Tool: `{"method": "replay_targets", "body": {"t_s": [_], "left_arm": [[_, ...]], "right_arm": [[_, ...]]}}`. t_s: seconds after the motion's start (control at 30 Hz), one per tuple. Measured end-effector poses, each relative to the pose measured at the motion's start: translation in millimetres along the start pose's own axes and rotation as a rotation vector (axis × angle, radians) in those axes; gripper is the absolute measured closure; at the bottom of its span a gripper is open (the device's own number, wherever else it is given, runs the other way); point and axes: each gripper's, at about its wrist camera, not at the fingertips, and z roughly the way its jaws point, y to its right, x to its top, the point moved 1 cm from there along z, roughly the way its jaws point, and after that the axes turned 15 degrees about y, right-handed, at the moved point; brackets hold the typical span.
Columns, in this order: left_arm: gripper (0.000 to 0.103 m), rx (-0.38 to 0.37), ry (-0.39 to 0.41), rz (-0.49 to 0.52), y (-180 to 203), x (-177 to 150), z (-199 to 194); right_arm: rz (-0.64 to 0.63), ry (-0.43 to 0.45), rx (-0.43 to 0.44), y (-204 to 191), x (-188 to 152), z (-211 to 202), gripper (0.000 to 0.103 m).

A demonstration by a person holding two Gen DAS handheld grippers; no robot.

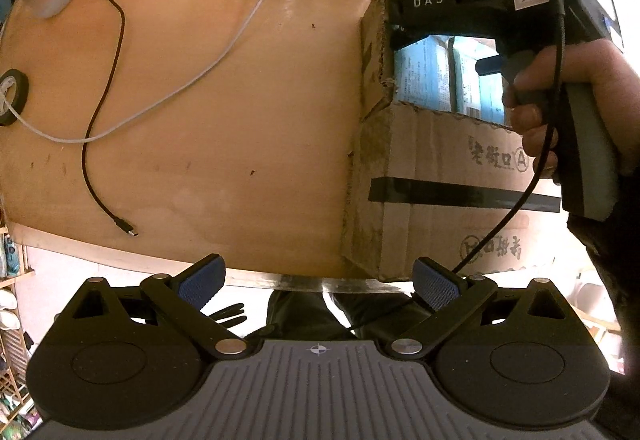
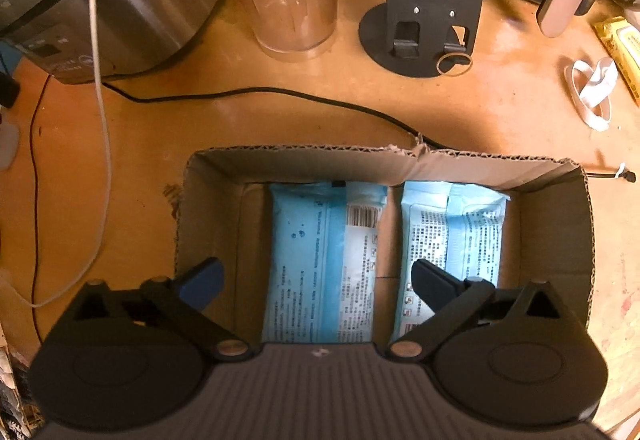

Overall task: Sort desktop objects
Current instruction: 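Open the right gripper to release the packet in the box, then raise the open right gripper up out of the box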

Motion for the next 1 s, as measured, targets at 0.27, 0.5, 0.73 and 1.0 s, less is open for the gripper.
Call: {"method": "replay_targets", "body": {"t_s": [0.27, 0.5, 0.73, 1.0], "left_arm": [[0.0, -0.001, 0.008, 0.002, 5, -3, -4], [0.0, 0.0, 0.018, 0.0, 9, -4, -5], [0.0, -0.003, 0.025, 0.001, 15, -5, -5], [0.0, -0.005, 0.03, 0.002, 21, -5, -4]], "right_arm": [[-0.002, 0.003, 0.0, 3, 4, -12, 0.0], [-0.004, 0.011, -0.002, 7, 7, -28, 0.0], [-0.009, 0.013, -0.017, 16, 11, -42, 0.0], [-0.011, 0.012, -0.025, 24, 13, -53, 0.0]]}}
